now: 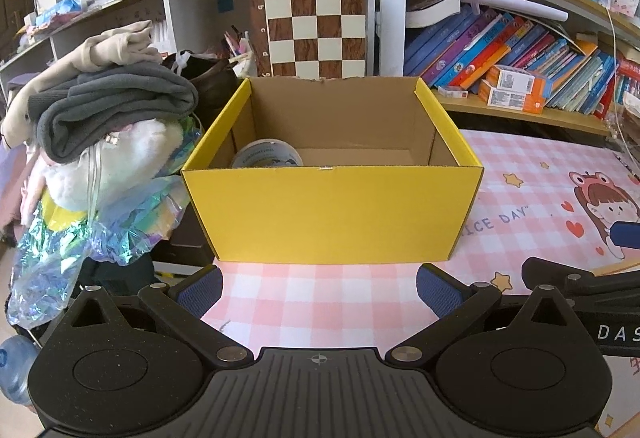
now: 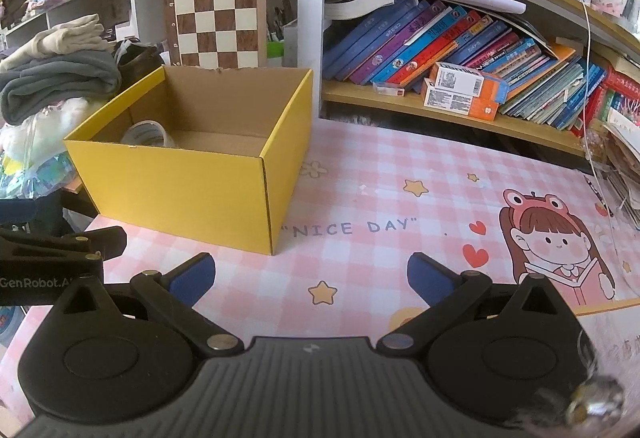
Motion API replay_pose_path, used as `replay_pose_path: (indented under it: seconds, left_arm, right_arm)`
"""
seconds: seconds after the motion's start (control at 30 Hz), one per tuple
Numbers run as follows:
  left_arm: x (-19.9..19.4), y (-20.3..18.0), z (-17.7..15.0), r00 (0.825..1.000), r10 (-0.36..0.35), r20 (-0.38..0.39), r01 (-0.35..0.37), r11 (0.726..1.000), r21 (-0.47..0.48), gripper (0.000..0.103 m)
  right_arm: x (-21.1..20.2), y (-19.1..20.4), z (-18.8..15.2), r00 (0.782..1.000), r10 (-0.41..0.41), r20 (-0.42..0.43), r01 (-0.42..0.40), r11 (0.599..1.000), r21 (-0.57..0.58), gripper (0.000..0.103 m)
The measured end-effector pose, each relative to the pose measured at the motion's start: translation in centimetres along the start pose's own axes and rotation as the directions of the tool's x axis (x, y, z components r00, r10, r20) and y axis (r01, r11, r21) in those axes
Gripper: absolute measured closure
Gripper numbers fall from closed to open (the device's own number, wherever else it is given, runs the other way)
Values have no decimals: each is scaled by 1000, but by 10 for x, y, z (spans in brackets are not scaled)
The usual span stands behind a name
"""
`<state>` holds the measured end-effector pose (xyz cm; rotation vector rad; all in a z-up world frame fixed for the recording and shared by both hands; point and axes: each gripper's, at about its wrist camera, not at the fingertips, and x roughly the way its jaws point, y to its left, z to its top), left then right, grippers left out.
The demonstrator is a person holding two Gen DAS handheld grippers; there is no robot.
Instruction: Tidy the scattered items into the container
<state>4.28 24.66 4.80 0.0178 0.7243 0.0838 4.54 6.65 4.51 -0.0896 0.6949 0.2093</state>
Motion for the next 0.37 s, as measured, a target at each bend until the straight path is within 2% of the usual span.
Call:
replay_pose_path:
  seconds: [0.37]
  left_arm:
    - [3, -3, -2, 1000, -10, -21, 9, 1000, -6, 0]
  right_arm:
    - [1, -5, -3, 1000, 3, -9, -3, 1000, 5, 0]
